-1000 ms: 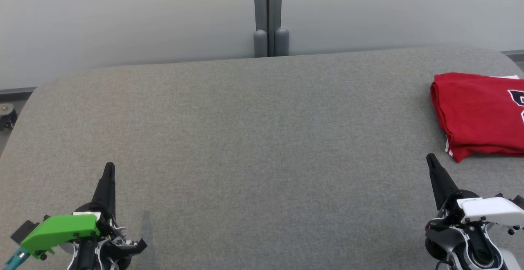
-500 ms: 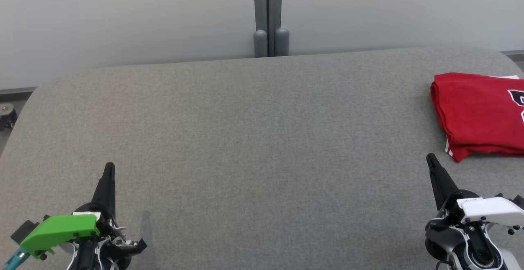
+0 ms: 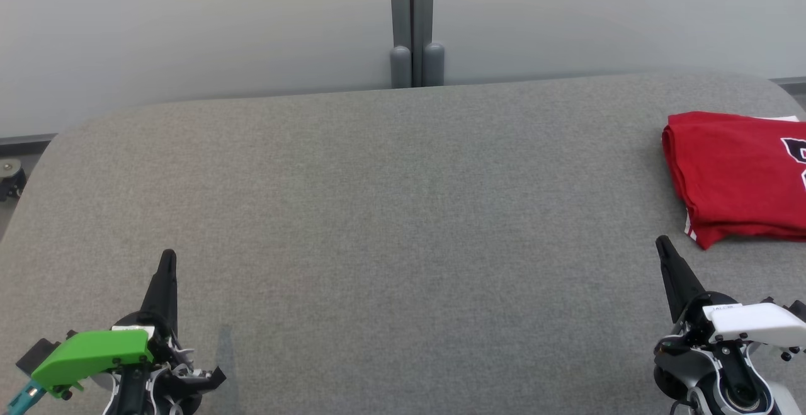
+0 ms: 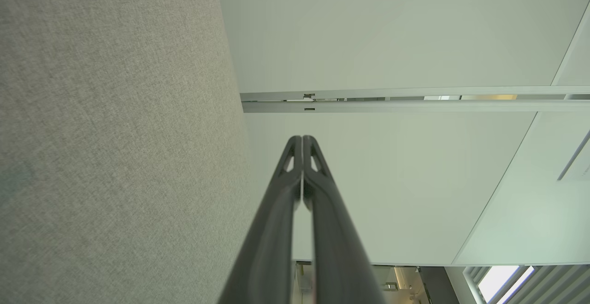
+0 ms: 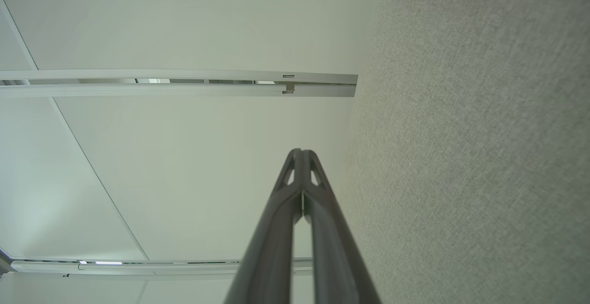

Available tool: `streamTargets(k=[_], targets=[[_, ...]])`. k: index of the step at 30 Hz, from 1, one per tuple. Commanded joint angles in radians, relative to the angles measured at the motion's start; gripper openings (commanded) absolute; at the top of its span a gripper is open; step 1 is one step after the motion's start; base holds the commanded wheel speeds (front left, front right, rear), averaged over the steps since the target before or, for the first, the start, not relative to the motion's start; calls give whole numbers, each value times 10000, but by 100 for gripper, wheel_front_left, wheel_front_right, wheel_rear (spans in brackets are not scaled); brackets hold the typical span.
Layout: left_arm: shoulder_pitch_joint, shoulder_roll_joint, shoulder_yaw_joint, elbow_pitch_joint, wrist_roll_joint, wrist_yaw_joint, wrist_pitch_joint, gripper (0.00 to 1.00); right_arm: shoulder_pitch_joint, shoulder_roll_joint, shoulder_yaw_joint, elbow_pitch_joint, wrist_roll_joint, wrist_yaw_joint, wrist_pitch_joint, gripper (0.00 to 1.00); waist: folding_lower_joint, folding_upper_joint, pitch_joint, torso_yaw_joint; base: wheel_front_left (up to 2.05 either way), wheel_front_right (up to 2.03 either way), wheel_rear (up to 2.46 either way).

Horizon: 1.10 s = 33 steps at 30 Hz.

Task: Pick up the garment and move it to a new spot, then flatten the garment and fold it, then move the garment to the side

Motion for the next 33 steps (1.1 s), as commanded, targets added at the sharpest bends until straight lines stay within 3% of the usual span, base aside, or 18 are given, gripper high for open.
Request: streamTargets(k=[1, 33], targets=[[-117, 58, 33, -36, -3, -34, 4, 0, -66, -56, -19, -38, 19, 0, 35, 0, 0, 0, 0, 0, 0, 0, 0], [-119, 46, 41, -36, 11, -34, 9, 0, -67, -56, -19, -38, 19, 0, 35, 0, 0, 0, 0, 0, 0, 0, 0]])
